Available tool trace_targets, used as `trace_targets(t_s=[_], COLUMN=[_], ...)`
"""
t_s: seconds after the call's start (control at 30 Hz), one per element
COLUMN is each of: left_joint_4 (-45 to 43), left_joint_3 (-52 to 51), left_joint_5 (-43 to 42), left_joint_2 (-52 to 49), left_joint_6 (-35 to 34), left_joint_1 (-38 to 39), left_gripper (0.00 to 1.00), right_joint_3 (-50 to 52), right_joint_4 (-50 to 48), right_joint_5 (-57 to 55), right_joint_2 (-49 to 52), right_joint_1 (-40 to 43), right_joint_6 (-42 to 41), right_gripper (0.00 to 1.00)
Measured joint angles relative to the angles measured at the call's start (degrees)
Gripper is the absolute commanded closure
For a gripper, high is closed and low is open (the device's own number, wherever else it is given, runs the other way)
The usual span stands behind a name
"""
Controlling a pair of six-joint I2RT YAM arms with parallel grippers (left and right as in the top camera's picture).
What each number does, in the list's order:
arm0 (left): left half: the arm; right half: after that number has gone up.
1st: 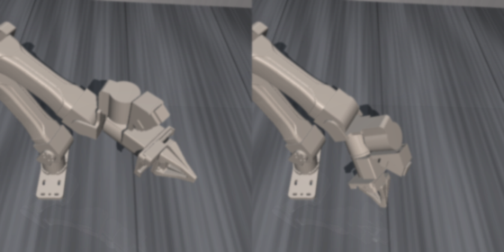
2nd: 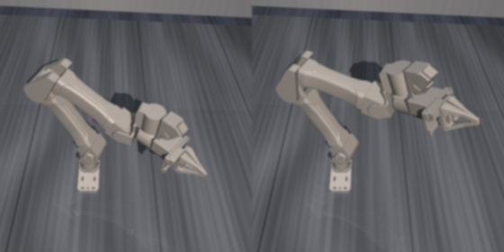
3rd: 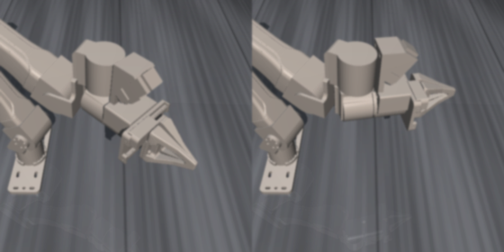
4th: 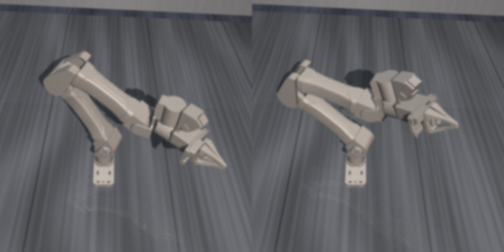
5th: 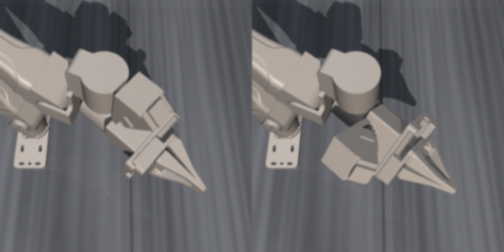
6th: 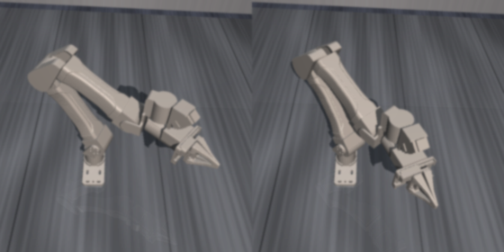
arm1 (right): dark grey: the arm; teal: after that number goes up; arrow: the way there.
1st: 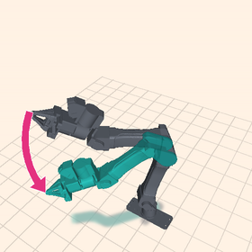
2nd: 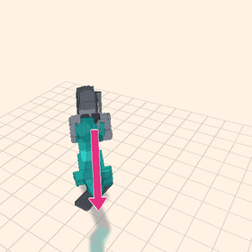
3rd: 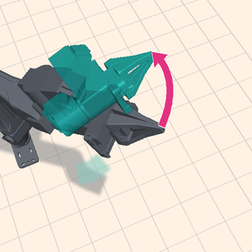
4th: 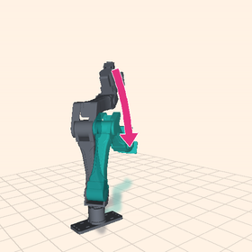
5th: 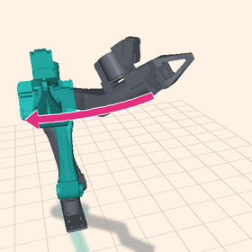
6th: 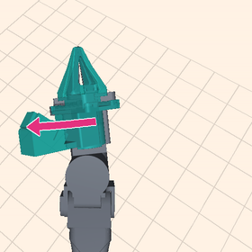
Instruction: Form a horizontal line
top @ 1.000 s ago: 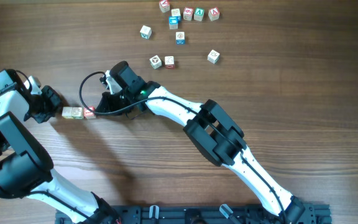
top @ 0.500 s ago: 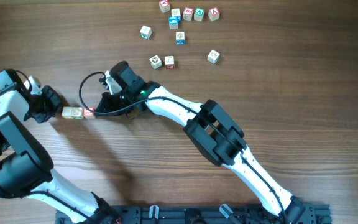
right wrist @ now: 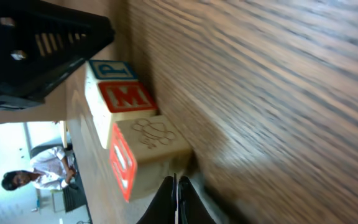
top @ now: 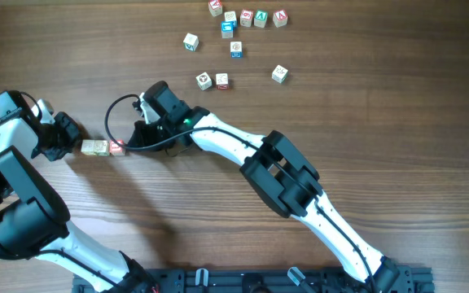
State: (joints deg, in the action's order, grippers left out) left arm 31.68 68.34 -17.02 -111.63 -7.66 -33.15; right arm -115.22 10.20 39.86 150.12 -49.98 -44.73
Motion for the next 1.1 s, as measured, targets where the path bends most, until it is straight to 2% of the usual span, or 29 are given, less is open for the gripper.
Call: trace_targets(t_s=[1.1], left_joint_4=[0.0], left_joint_3=[0.0], left_joint_5=[0.0], left_joint_2=[0.0], left_joint_6=[0.0], left_joint_1=[0.0], left_gripper=[0.96], right_joint_3=[0.0], right_joint_4=[-1.7], right_joint_5=[0.0], right_joint_2=[0.0], right_joint_1=[-1.4], right_joint_6=[0.0], right_gripper=[0.96])
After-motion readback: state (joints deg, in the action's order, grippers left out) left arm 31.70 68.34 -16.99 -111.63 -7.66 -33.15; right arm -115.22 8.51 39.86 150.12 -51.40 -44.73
